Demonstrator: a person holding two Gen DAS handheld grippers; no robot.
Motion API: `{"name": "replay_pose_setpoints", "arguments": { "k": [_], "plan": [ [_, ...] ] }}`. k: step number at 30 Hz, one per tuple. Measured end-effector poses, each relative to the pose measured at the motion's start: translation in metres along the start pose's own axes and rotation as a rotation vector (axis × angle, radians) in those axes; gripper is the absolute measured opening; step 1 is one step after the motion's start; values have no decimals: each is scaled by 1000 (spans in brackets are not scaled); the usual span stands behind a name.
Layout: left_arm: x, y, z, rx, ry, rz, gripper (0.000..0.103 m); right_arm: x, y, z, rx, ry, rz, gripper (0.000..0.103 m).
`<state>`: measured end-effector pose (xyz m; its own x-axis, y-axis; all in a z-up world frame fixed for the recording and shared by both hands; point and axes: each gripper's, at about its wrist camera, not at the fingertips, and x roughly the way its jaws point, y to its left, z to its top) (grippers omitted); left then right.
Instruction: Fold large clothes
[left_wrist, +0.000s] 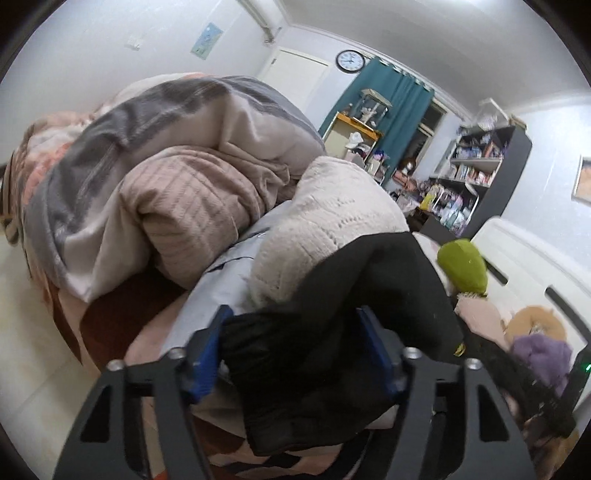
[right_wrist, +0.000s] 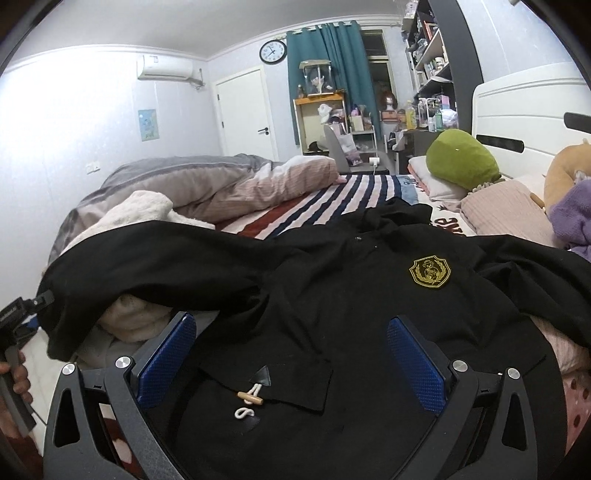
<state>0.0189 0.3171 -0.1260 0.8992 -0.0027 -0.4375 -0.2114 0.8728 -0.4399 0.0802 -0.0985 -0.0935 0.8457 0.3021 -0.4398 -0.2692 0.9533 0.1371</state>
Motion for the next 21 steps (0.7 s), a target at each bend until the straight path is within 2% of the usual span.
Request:
{"name": "replay_pose_setpoints", "arguments": {
  "k": [2, 7, 21],
  "plan": [
    [2, -7, 1, 23, 10, -8, 33, -3, 0, -1, 10, -6, -1, 103],
    [-4, -20, 9, 92, 4, 8, 29, -4, 1, -1, 35, -22, 6, 103],
    [-47, -50, 31, 96, -115, -95, 24, -4, -15, -2, 91, -43, 17, 103]
  ]
}}
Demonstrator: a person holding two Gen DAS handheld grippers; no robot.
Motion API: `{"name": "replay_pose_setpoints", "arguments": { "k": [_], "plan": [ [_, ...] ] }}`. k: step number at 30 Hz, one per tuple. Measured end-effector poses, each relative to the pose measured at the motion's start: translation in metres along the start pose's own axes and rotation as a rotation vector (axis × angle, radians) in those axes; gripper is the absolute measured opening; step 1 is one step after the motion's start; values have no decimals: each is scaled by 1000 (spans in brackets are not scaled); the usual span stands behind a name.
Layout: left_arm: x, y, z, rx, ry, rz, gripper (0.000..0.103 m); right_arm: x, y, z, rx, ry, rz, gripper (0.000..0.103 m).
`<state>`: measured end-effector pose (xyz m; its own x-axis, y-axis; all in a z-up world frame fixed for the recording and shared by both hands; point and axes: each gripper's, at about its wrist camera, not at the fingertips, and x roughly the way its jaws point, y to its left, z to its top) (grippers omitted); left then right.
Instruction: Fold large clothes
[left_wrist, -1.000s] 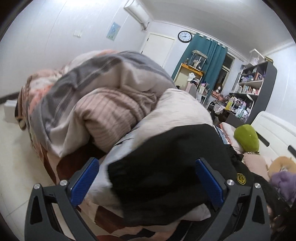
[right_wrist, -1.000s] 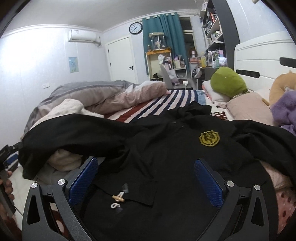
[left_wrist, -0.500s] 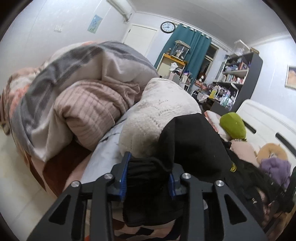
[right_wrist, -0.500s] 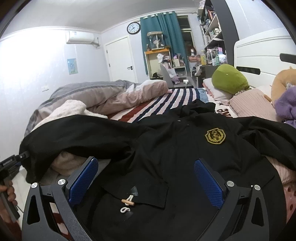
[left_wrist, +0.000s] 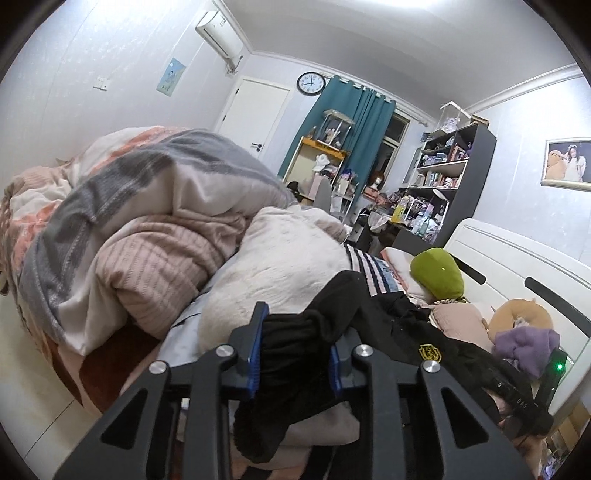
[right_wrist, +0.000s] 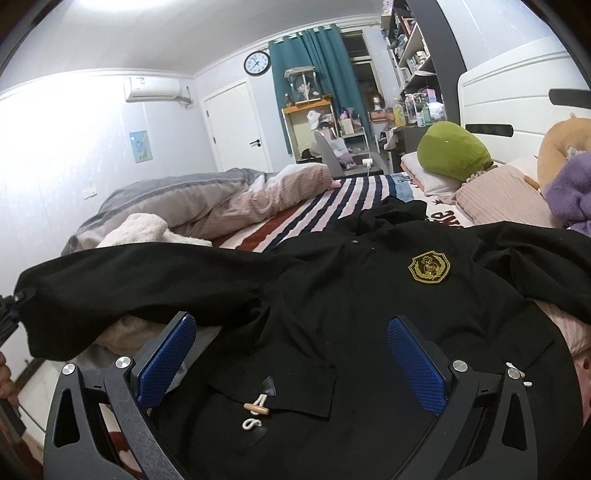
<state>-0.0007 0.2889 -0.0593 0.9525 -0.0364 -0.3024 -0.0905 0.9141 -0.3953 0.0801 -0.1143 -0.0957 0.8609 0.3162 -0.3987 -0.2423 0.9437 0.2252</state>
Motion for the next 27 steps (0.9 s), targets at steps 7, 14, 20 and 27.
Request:
{"name": "replay_pose_setpoints", "arguments": {
  "k": [7, 14, 20, 27],
  "plan": [
    [0, -39, -2, 44, 9, -91, 24, -16, -23, -2, 28, -24, -11, 103],
    [13, -96, -26, 62, 52, -210, 24, -39, -55, -12, 52, -36, -15, 103],
    [48, -159, -67, 73, 177, -309, 24, -63, -98, -16, 70, -54, -36, 103],
    [103, -253, -119, 161, 354, -350, 24, -84, -162, -34, 151, -63, -58, 103]
  ]
}}
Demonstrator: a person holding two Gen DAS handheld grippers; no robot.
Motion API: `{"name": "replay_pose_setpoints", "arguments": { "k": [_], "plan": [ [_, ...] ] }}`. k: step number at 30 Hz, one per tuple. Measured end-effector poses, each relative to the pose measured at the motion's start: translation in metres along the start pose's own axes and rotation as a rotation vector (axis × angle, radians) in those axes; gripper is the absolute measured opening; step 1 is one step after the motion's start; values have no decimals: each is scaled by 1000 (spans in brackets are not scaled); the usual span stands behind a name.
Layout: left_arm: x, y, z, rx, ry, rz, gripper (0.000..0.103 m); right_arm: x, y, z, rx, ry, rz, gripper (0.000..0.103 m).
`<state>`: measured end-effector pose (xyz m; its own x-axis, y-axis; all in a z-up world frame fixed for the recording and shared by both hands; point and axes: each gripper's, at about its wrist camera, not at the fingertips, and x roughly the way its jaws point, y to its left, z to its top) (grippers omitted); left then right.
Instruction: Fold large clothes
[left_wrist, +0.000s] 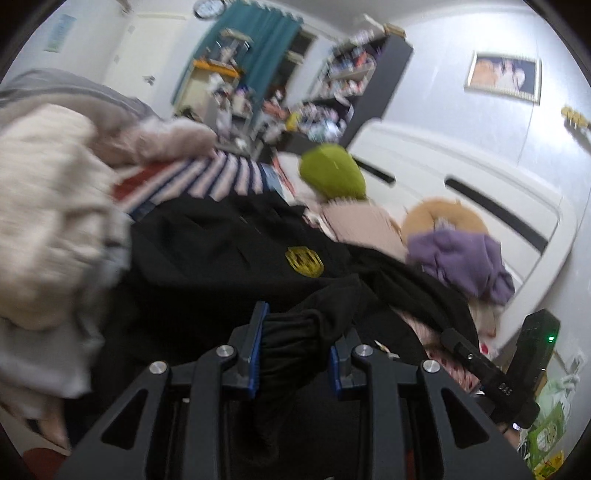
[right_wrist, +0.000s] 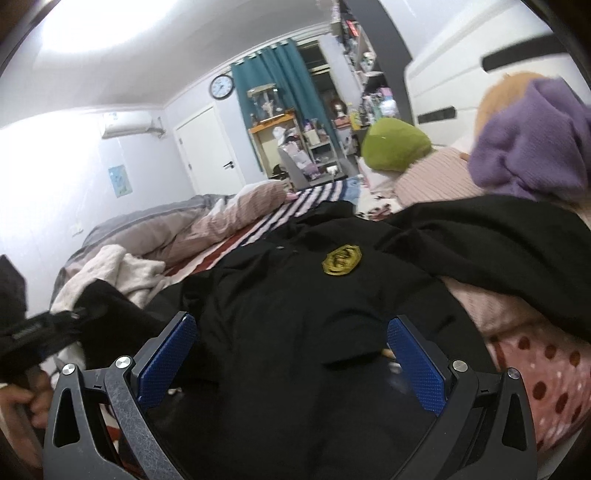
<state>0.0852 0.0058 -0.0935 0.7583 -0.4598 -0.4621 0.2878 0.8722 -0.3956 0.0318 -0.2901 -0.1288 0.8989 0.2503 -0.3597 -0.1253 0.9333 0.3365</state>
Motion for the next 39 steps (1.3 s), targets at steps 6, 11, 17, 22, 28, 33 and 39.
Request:
{"name": "replay_pose_setpoints", "arguments": {
  "k": [6, 11, 17, 22, 28, 33, 39],
  "plan": [
    [77, -35, -27, 24, 194, -43, 36, -21, -55, -4, 82, -10, -121, 103],
    [68, -49, -24, 84, 194, -89, 67, -23, -69, -8, 93, 9, -86, 103],
    [7, -28, 3, 136, 66, 61, 68, -4, -20, -13, -2, 69, 145, 103],
    [-36, 17, 13, 85, -19, 158, 71, 23, 32, -27, -92, 187, 246, 103],
    [-70, 61, 4, 36, -50, 181, 71, 46, 76, -33, -69, 241, 376, 101],
    [-91, 78, 0, 28, -76, 184, 71, 76, 96, -43, -90, 320, 291, 47],
    [-93, 78, -1, 29, -70, 178, 71, 78, 72, -35, -40, 273, 217, 3]
  ]
}}
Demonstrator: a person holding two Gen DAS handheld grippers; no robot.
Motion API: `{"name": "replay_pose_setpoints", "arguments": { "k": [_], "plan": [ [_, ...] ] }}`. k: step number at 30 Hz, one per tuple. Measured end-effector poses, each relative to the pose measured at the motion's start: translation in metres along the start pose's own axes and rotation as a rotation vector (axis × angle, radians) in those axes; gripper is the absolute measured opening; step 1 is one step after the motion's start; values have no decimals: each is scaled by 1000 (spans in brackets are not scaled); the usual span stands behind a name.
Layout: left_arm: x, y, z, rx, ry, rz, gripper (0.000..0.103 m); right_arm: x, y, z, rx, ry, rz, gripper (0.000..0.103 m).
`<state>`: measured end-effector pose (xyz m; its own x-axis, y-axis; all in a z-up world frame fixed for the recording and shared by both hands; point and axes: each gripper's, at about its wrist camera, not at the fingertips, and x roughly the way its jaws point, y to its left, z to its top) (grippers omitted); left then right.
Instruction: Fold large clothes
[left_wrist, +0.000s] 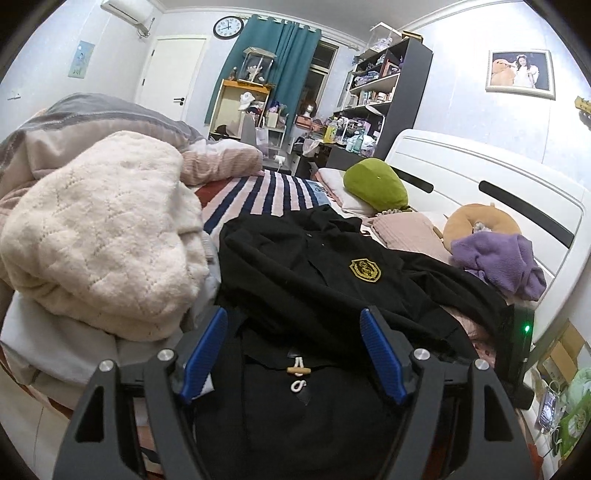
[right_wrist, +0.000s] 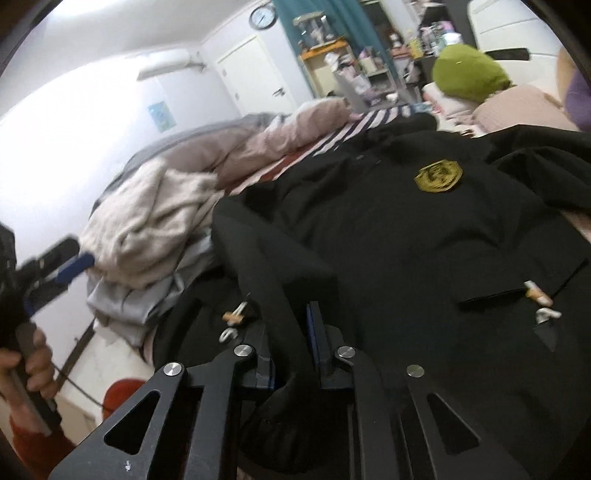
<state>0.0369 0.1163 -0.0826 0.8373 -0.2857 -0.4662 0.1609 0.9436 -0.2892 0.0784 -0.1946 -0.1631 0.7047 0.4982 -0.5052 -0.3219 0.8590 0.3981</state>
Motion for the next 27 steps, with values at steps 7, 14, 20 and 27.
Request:
{"name": "replay_pose_setpoints", "arguments": {
  "k": [7, 14, 20, 27],
  "plan": [
    [23, -30, -1, 18, 33, -1, 71, -21, -57, 21, 64, -59, -69, 1],
    [48, -61, -1, 58, 68, 18, 71, -47, -132, 15, 195, -86, -136, 1],
    [62, -83, -1, 82, 87, 16, 71, -40, -162, -1, 244, -4, -196, 2],
    [69, -77, 1, 107, 88, 51, 71, -51, -153, 3, 197, 1, -192, 16]
  ]
}}
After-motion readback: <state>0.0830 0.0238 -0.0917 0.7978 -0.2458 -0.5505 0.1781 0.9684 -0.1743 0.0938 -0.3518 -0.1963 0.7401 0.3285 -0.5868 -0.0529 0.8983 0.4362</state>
